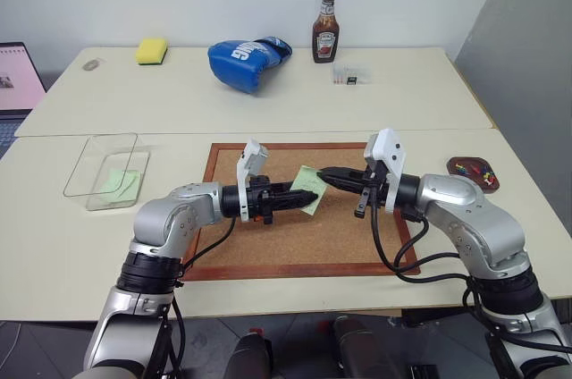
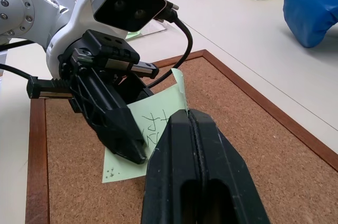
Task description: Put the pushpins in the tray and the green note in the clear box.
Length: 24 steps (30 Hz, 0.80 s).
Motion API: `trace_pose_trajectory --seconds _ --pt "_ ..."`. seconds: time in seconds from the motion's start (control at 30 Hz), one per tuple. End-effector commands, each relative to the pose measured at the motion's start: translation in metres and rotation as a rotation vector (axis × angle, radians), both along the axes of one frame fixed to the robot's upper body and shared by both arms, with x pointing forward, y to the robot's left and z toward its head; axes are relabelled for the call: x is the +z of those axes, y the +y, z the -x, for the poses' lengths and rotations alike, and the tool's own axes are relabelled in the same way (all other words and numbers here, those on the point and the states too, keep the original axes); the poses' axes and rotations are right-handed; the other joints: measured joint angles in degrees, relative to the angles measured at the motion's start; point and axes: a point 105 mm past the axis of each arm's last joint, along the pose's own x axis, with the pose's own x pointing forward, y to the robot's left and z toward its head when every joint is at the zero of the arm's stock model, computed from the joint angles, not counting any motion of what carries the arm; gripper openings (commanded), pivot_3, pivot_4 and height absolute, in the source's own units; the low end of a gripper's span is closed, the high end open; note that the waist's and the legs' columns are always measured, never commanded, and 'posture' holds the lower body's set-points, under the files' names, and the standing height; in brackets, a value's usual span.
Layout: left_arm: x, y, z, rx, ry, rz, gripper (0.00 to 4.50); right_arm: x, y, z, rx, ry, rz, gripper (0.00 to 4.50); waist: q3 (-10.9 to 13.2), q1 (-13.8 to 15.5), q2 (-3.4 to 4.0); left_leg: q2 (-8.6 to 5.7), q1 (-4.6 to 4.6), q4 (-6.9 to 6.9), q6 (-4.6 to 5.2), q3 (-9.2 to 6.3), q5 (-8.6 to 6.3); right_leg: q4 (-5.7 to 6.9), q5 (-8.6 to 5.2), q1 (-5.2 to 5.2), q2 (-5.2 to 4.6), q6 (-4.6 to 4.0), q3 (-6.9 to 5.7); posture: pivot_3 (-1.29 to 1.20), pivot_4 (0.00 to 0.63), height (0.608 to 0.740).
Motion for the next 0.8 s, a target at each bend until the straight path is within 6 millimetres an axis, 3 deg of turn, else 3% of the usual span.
trace_pose_trajectory --seconds 0.03,0.1,0.17,0.47,0.67,0.77,0.8 --pt "0.011 -0.001 0.000 -0.004 -0.042 0.026 0.51 0.016 0.004 0.006 0.029 -0.060 -0.018 0.00 0.00 -0.01 0.00 0.00 0.00 0.00 0.00 0.00 0.00 0.00 0.00 0.00 0.00 0.00 0.00 0.00 0.150 0.740" --pt "0.010 -0.001 0.000 -0.001 -0.041 0.024 0.10 0.016 0.004 0.005 0.027 -0.059 -0.017 0.00 0.00 -0.01 0.00 0.00 0.00 0.00 0.00 0.00 0.00 0.00 0.00 0.00 0.00 0.00 -0.01 0.00 0.150 0.740" --pt "0.009 -0.001 0.000 0.000 -0.041 0.023 0.05 0.016 0.004 0.004 0.026 -0.057 -0.021 0.00 0.00 -0.01 0.00 0.00 0.00 0.00 0.00 0.00 0.00 0.00 0.00 0.00 0.00 0.00 0.00 0.00 0.150 0.740" --pt "0.007 0.009 -0.007 0.072 -0.038 0.004 0.00 0.021 0.000 0.005 0.017 -0.054 -0.039 1.73 0.00 0.00 0.00 0.00 0.00 0.00 0.00 0.00 0.00 0.01 0.00 0.00 0.00 0.00 0.00 0.00 0.150 0.740" --pt "0.020 0.034 -0.022 0.237 -0.084 0.023 0.00 0.032 0.001 0.008 0.030 -0.057 -0.072 2.89 0.00 -0.05 0.00 0.00 0.01 0.00 0.00 -0.01 0.00 0.02 0.00 0.00 0.00 0.00 -0.01 0.00 0.150 0.740" --pt "0.029 0.062 -0.042 0.418 -0.147 0.003 0.00 0.040 0.009 0.011 0.056 -0.053 -0.110 3.52 0.00 -0.11 0.00 0.00 0.03 0.01 0.00 -0.01 0.00 0.04 0.00 0.00 0.00 0.00 -0.01 0.00 0.150 0.740" --pt "0.035 0.081 -0.049 0.514 -0.182 -0.010 0.00 0.045 0.014 0.013 0.075 -0.050 -0.134 3.61 0.00 -0.07 0.00 0.01 0.03 0.01 0.00 -0.01 0.00 0.04 0.01 0.00 0.00 0.00 -0.01 0.00 0.150 0.740"
